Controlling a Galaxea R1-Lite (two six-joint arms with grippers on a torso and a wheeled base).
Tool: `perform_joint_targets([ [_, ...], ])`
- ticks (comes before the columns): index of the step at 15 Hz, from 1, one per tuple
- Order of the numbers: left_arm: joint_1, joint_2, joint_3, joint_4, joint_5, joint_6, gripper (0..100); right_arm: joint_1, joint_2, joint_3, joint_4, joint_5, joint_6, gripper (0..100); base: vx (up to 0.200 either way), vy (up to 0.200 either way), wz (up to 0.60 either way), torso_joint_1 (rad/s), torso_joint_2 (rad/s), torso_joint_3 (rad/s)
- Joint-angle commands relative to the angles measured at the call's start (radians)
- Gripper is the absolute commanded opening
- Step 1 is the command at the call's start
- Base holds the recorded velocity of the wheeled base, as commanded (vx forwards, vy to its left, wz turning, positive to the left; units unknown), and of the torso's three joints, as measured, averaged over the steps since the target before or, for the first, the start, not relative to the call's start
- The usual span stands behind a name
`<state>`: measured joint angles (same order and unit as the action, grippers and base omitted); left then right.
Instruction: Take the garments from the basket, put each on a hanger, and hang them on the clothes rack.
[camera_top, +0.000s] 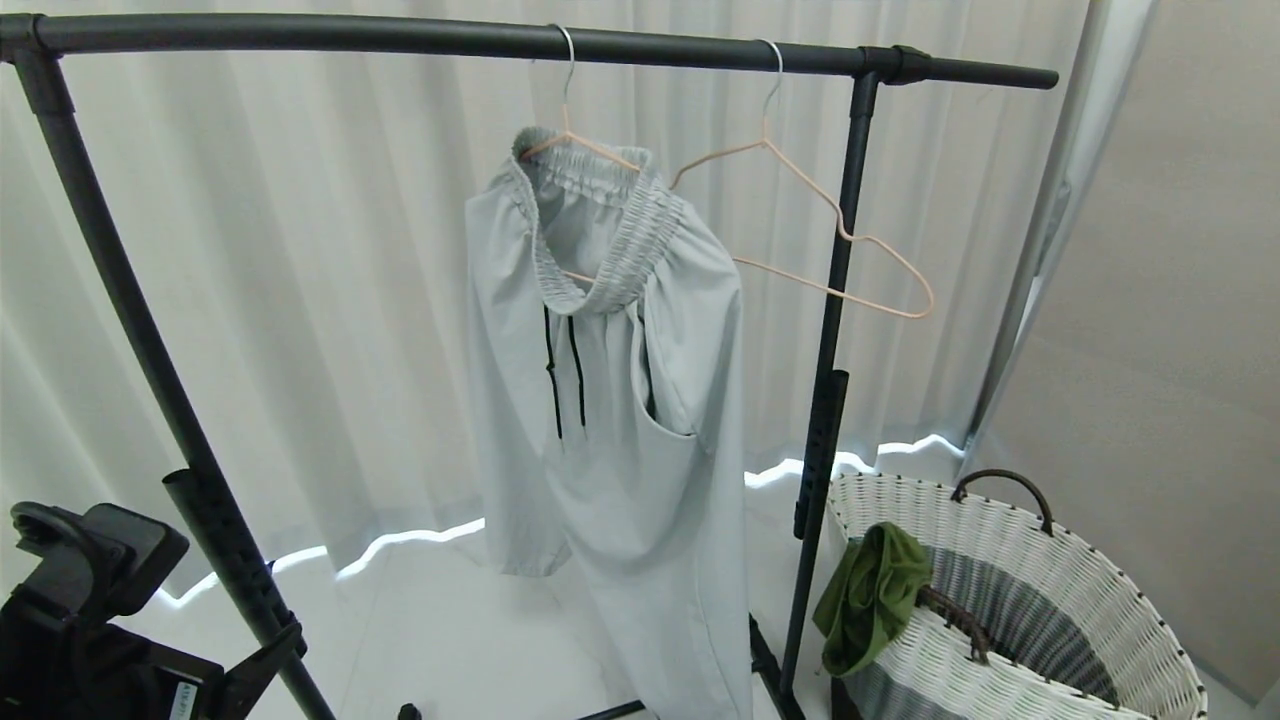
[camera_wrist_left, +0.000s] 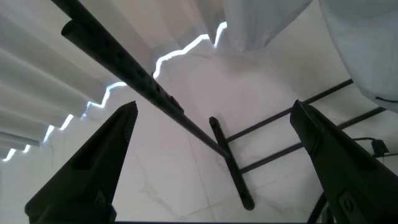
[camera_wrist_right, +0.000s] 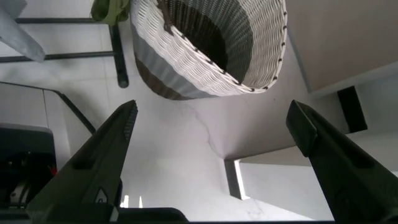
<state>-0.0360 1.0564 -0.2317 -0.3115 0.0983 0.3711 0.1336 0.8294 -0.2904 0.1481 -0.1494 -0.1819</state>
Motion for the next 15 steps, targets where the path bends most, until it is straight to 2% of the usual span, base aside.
perform_joint_targets([
  [1,0.001,-0.001,-0.006,0.0,0.001,0.0,100,0.0,0.017,-0.003,-0.002,0.01,0.001,100,0.0,0.0,0.0,0.0,0.0,0.0],
  [7,0.001,-0.001,-0.018,0.0,0.001,0.003,100,-0.002,0.071,-0.004,-0.012,0.062,0.002,100,0.2,0.0,0.0,0.002,0.0,0.005],
  [10,-0.001,-0.001,-0.021,0.0,0.001,0.003,100,-0.002,0.177,-0.004,-0.09,0.094,0.002,100,0.2,0.0,0.0,0.002,0.0,0.002],
  [13,-0.018,-0.007,-0.018,0.0,0.0,0.0,100,-0.002,0.356,0.002,-0.249,0.105,0.002,100,0.0,0.0,0.0,0.0,0.0,0.0],
  [15,-0.053,-0.007,-0.018,0.0,0.0,-0.001,100,0.0,0.461,0.001,-0.312,0.114,0.002,100,0.0,0.0,0.0,0.0,0.0,0.0],
])
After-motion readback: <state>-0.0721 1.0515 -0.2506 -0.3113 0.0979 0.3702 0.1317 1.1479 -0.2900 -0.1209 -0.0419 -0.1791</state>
